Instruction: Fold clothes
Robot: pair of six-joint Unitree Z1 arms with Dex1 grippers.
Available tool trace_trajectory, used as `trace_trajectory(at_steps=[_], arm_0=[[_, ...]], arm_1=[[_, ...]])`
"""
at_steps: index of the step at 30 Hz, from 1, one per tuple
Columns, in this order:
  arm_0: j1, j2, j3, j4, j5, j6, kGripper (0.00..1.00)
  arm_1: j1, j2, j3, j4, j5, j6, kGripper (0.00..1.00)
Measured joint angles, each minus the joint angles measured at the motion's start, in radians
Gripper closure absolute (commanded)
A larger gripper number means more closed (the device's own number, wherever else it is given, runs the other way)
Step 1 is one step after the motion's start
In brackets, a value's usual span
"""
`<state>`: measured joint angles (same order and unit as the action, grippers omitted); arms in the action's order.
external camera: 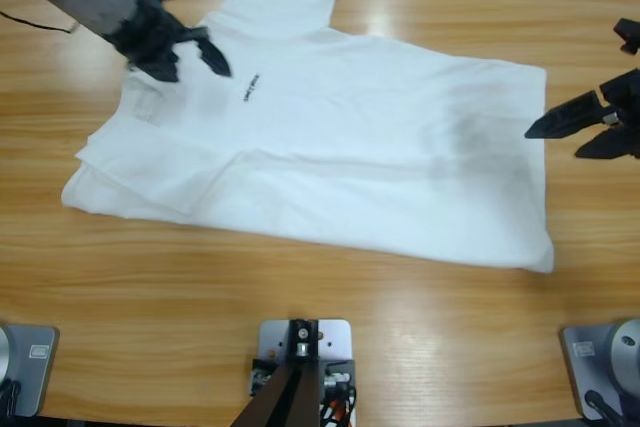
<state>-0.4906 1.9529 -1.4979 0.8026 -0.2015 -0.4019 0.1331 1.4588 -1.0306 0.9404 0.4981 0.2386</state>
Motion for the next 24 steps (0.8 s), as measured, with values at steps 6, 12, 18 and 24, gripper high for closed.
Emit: trace_trajectory(at_steps=[6,12,18,24], arm_0=[[0.046,0.0,0.015,0.024,-0.063,0.01,0.041],[0.046,0.0,0.019,0.036,-0.084,0.027,0.041],[0.046,0.0,0.026,0.038,-0.095,0.039,0.041],[0.046,0.0,0.035,0.039,-0.095,0.042,0.041]], arm_1=[[-0.01,-0.12,0.211,-0.129,-0.03,0.235,0.0],[-0.016,-0.201,0.324,-0.174,-0.104,0.342,0.004],[0.009,-0.188,0.383,-0.261,-0.103,0.391,0.009],[0.025,-0.114,0.423,-0.345,-0.09,0.409,0.011]])
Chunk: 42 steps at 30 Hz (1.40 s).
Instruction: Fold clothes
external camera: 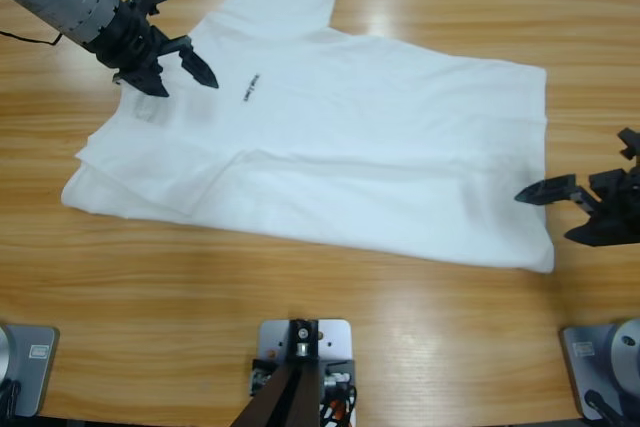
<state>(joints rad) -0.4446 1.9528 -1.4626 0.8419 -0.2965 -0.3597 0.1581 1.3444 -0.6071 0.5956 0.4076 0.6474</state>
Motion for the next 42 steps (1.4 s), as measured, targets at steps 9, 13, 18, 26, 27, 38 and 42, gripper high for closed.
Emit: trace_trajectory(at_steps=[9,13,18,26,27,38,42], arm_0=[[0.002,0.0,0.004,0.009,0.0,0.012,0.041],[0.011,0.0,0.009,0.02,0.0,0.02,0.041],[0.012,0.0,0.013,0.021,0.0,0.029,0.041],[0.019,0.0,0.017,0.023,0.0,0.044,0.045],[0.02,-0.001,0.017,0.026,0.0,0.046,0.046],[0.032,-0.008,0.017,0.058,0.0,0.064,0.046],[0.039,-0.008,0.017,0.058,0.0,0.075,0.046]], arm_1=[[0.035,0.125,0.042,-0.105,0.002,0.025,0.982],[0.044,0.145,0.043,-0.12,0.002,0.025,1.0],[0.048,0.146,0.044,-0.121,0.002,0.025,1.0],[0.11,0.146,0.057,-0.12,0.002,0.095,1.0],[0.117,0.146,0.058,-0.116,0.002,0.11,1.0],[0.15,0.145,0.052,0.039,0.003,0.172,1.0],[0.154,0.145,0.022,0.077,0.003,0.182,0.415]])
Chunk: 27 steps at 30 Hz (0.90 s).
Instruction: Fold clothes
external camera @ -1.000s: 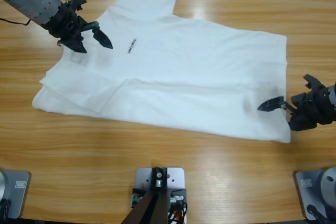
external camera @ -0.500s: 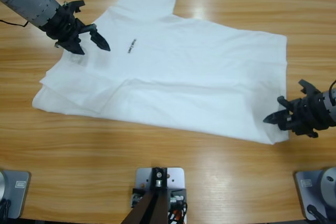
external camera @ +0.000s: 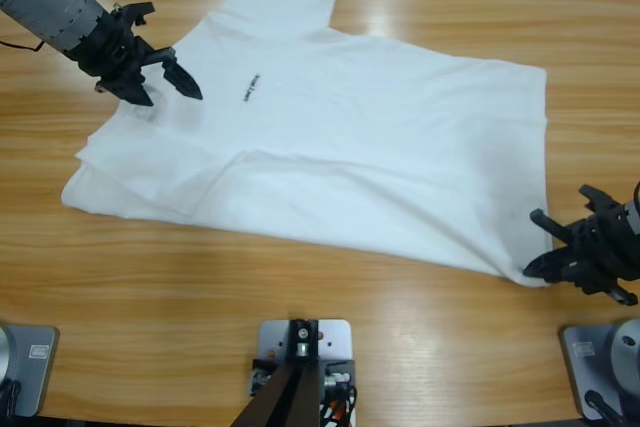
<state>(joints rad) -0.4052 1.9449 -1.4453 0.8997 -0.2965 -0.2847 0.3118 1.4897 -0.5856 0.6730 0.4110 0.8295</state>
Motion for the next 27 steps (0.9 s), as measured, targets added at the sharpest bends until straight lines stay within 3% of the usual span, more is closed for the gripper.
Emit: trace_trajectory(at_steps=[2,4,18,24,27], arm_0=[[0.001,0.0,0.001,0.0,0.0,0.005,0.046],[0.001,0.0,0.003,0.0,0.0,0.008,0.046],[0.005,0.0,0.004,0.013,0.0,0.014,0.046],[0.047,0.0,0.004,0.014,0.0,0.015,0.046],[0.112,0.0,0.002,0.014,-0.011,0.02,0.043]], arm_1=[[0.001,0.005,-0.007,0.005,0.0,0.0,0.113],[0.001,0.012,-0.008,0.008,0.0,-0.001,0.014],[-0.019,-0.016,-0.106,0.138,-0.122,0.001,0.0],[-0.182,-0.046,-0.272,0.199,-0.162,-0.173,0.0],[-0.224,-0.046,-0.375,0.178,-0.122,-0.298,0.0]])
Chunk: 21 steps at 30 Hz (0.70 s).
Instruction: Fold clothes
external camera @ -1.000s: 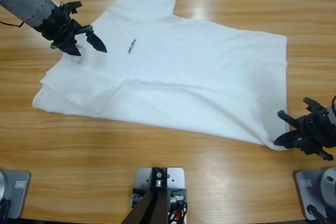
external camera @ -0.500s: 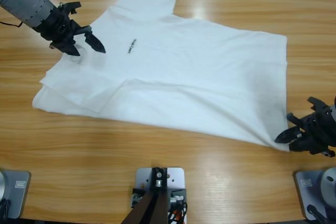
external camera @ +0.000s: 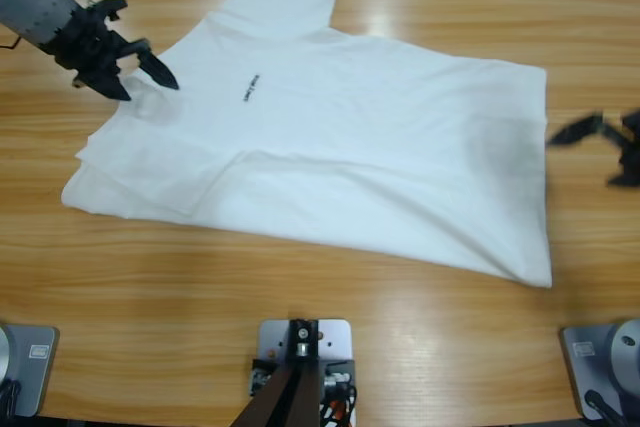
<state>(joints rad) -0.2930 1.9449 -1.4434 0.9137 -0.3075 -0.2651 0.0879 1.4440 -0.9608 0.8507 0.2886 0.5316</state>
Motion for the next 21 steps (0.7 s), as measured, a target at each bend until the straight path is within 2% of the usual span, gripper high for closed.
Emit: trace_trajectory(at_steps=[3,6,9,14,17,21], arm_0=[[0.077,0.0,-0.018,0.0,-0.065,0.011,0.101],[0.146,0.0,-0.076,0.0,-0.169,0.052,0.115],[0.166,0.0,-0.166,0.0,-0.266,0.11,0.131],[0.181,0.043,-0.322,0.0,-0.389,0.138,0.243],[0.213,0.127,-0.446,0.032,-0.431,0.14,0.243],[0.252,0.278,-0.693,0.159,-0.451,0.141,0.24]], arm_1=[[-0.011,0.001,-0.059,-0.063,0.06,-0.086,0.0],[-0.049,0.006,-0.076,-0.111,0.12,-0.132,0.004],[-0.085,0.024,-0.086,-0.141,0.177,-0.177,0.004],[-0.109,0.056,-0.133,-0.155,0.253,-0.224,0.004],[-0.119,0.068,-0.156,-0.155,0.295,-0.236,0.004],[-0.121,0.071,-0.163,-0.155,0.333,-0.245,0.004]])
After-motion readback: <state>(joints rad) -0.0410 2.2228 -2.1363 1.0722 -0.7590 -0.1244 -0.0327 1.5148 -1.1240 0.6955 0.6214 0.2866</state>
